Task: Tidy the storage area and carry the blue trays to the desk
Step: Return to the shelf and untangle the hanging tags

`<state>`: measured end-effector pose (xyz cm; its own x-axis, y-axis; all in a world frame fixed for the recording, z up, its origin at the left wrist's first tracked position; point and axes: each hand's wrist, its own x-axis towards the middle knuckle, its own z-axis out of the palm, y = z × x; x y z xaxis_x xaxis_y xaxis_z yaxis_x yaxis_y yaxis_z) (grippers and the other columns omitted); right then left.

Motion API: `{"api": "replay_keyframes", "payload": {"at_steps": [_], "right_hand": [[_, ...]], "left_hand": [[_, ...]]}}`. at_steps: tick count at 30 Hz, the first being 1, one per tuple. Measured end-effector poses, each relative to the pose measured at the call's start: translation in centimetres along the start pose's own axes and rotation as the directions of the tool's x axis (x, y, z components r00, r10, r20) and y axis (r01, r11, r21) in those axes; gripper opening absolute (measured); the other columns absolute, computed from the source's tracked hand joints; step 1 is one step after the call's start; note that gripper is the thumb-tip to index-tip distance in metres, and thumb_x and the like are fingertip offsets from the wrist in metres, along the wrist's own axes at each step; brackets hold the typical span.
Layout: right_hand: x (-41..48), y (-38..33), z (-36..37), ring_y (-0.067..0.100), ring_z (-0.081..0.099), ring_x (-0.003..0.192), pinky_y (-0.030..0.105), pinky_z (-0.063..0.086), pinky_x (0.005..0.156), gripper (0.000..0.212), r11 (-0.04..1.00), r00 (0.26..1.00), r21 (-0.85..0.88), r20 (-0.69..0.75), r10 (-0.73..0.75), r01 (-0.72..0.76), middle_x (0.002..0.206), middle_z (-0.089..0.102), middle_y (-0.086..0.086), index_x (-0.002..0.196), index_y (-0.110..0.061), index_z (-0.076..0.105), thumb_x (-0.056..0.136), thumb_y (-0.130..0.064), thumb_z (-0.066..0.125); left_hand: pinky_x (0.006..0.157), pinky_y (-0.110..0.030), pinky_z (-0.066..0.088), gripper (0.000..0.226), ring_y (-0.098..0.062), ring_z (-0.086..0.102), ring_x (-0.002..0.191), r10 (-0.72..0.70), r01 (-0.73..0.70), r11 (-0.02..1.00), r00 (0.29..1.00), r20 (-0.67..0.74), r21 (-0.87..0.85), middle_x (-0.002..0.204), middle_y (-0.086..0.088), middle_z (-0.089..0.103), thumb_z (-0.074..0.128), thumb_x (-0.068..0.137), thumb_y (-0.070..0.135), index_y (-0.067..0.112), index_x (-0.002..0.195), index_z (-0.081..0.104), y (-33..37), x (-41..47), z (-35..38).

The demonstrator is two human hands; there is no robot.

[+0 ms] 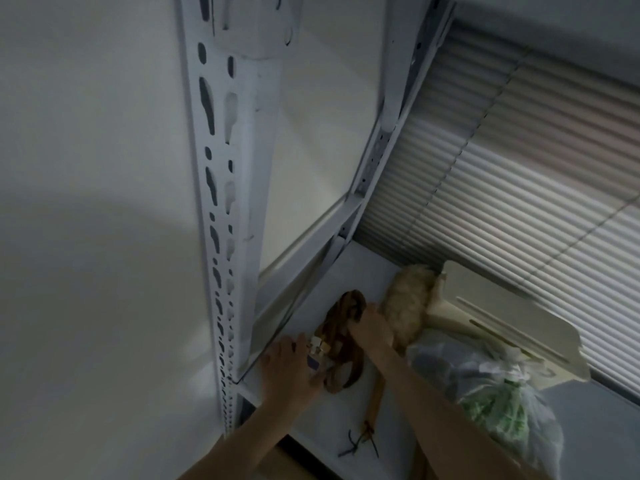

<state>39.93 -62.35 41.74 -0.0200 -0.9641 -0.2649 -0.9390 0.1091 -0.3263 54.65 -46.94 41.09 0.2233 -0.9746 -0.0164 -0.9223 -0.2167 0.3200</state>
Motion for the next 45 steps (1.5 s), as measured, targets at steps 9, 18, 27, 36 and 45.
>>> {"api": "replay_keyframes", "payload": {"at_steps": [9, 18, 27, 36, 45], "right_hand": [[3.9, -0.8, -0.8, 0.027, 0.066, 0.079, 0.035, 0.057, 0.063, 0.024, 0.938, 0.973, 0.296, -0.086, 0.216, -0.182, 0.08, 0.063, 0.01, 0.074, -0.006, 0.054, 0.094, -0.02, 0.056], [4.3, -1.9, -3.2, 0.035, 0.062, 0.105, 0.043, 0.059, 0.078, 0.061, 0.907, 0.978, 0.396, -0.082, 0.192, -0.145, 0.13, 0.056, 0.019, 0.137, -0.003, 0.046, 0.087, -0.035, 0.061], [-1.4, -0.7, -0.2, 0.035, 0.057, 0.115, 0.035, 0.047, 0.078, 0.059, 0.998, 0.998, 0.008, 0.002, 0.064, -0.064, 0.136, 0.044, 0.018, 0.142, -0.005, 0.035, 0.094, -0.029, 0.059], [-0.3, -0.8, -0.4, 0.033, 0.068, 0.083, 0.033, 0.057, 0.054, 0.041, 0.906, 0.98, 0.372, 0.059, 0.192, -0.2, 0.106, 0.066, 0.02, 0.108, -0.002, 0.061, 0.072, -0.021, 0.058], [-2.8, -1.7, -1.6, 0.03, 0.067, 0.09, 0.034, 0.056, 0.071, 0.052, 0.941, 0.981, 0.284, -0.016, 0.194, -0.182, 0.112, 0.064, 0.013, 0.121, -0.008, 0.056, 0.074, -0.03, 0.055]], "left_hand": [[0.075, -0.039, 0.052, 0.06, -0.028, 0.062, 0.097, -0.011, 0.011, 0.999, 1.0, -0.001, -0.036, 0.108, -0.003, 0.063, 0.068, 0.071, 0.055, 0.019, 0.12, 0.064, -0.4, -0.2, 0.6], [0.092, -0.039, 0.046, 0.081, -0.027, 0.054, 0.115, -0.027, 0.022, 0.997, 0.997, -0.067, -0.077, 0.132, -0.004, 0.055, 0.049, 0.085, 0.066, 0.018, 0.15, 0.039, 0.0, -0.7, 0.9], [0.075, -0.037, 0.052, 0.07, -0.026, 0.062, 0.093, -0.024, 0.024, 1.0, 0.999, -0.039, -0.007, 0.108, -0.008, 0.065, 0.073, 0.076, 0.047, 0.01, 0.134, 0.057, 0.6, -0.9, 1.0], [0.079, -0.04, 0.05, 0.073, -0.028, 0.061, 0.099, -0.012, 0.012, 1.0, 0.999, -0.043, -0.011, 0.114, -0.007, 0.064, 0.07, 0.078, 0.05, 0.01, 0.137, 0.054, 0.7, 0.4, 1.0], [0.096, -0.036, 0.045, 0.083, -0.025, 0.051, 0.12, 0.018, -0.019, 0.996, 1.0, -0.01, -0.089, 0.133, -0.003, 0.051, 0.064, 0.082, 0.053, 0.017, 0.15, 0.033, 0.2, -0.1, -0.2]]}}
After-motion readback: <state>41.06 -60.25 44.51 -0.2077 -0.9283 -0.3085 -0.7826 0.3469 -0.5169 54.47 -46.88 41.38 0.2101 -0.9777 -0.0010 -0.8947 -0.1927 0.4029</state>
